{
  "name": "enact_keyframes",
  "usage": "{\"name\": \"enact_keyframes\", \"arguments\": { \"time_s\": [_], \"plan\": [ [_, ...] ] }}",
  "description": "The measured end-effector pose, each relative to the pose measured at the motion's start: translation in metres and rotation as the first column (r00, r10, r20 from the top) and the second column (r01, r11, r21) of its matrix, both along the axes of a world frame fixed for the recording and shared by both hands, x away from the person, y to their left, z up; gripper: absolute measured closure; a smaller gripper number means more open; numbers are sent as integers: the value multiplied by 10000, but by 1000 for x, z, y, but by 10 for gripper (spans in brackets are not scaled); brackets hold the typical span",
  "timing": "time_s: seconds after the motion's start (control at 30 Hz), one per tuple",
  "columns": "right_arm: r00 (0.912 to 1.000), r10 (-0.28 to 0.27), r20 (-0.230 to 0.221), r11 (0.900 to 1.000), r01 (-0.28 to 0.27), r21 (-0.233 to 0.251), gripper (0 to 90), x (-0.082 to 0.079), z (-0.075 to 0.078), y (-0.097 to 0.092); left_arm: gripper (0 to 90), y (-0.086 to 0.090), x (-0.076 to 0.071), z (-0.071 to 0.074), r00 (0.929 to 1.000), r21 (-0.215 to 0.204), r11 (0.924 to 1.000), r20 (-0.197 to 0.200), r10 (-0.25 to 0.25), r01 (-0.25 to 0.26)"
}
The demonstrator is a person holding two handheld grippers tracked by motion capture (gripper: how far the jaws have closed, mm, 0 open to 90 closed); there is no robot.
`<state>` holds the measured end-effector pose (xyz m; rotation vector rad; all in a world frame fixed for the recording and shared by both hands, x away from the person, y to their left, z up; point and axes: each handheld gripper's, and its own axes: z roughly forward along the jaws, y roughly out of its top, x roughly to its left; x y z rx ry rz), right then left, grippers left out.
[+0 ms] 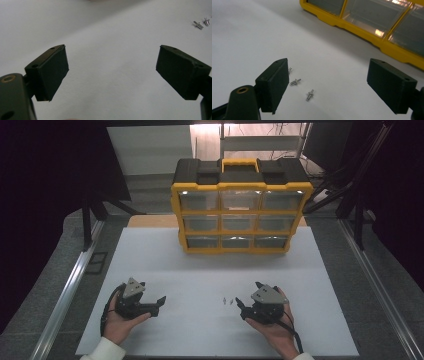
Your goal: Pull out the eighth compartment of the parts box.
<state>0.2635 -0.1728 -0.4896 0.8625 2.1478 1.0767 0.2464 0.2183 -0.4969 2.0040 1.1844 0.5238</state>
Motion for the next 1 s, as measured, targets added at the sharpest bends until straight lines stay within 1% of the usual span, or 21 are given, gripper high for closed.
{"name": "enact_keyframes", "arguments": {
  "time_s": [0.1,0.3,0.37,0.4,0.57,0.67,0.73,0.77,0.8,0.83,0.9,1.0],
  "plan": [
    [9996,47,291,9995,-38,-328,164,-1,0,2,113,0,0,0,10000,-5,10000,2,13,-13],
    [9987,83,510,9972,-45,-751,155,-2,-1,3,113,0,0,0,10000,20,10000,-2,18,-18],
    [9978,138,655,9956,-76,-932,156,-2,-1,4,113,0,0,0,10000,24,10000,0,16,-16],
    [9970,196,750,9939,-113,-1099,158,-3,-2,4,113,1,0,0,10000,17,10000,-11,14,-14],
    [9937,273,1083,9867,-94,-1620,157,-5,-3,6,113,1,0,0,10000,21,10000,-17,17,-17],
    [9914,314,1271,9836,-80,-1804,157,-5,-3,7,113,1,0,0,10000,28,10000,-10,30,-30],
    [9909,317,1311,9826,-69,-1855,157,-6,-2,7,113,1,0,0,10000,27,10000,-13,35,-35],
    [9890,356,1438,9792,-58,-2026,157,-6,-2,7,113,1,0,0,10000,29,10000,-11,39,-39],
    [9890,356,1438,9792,-58,-2026,157,-6,-2,7,113,1,0,0,10000,29,10000,-11,39,-39],
    [9874,398,1534,9761,-55,-2173,159,-6,-3,7,113,2,0,0,10000,40,10000,-14,50,-50],
    [9867,408,1574,9745,-45,-2243,160,-7,-2,7,113,2,0,0,10000,38,10000,-10,54,-54],
    [9833,467,1760,9702,-27,-2422,164,-7,-3,7,113,2,0,0,10000,47,10000,9,68,-68]
  ]
}}
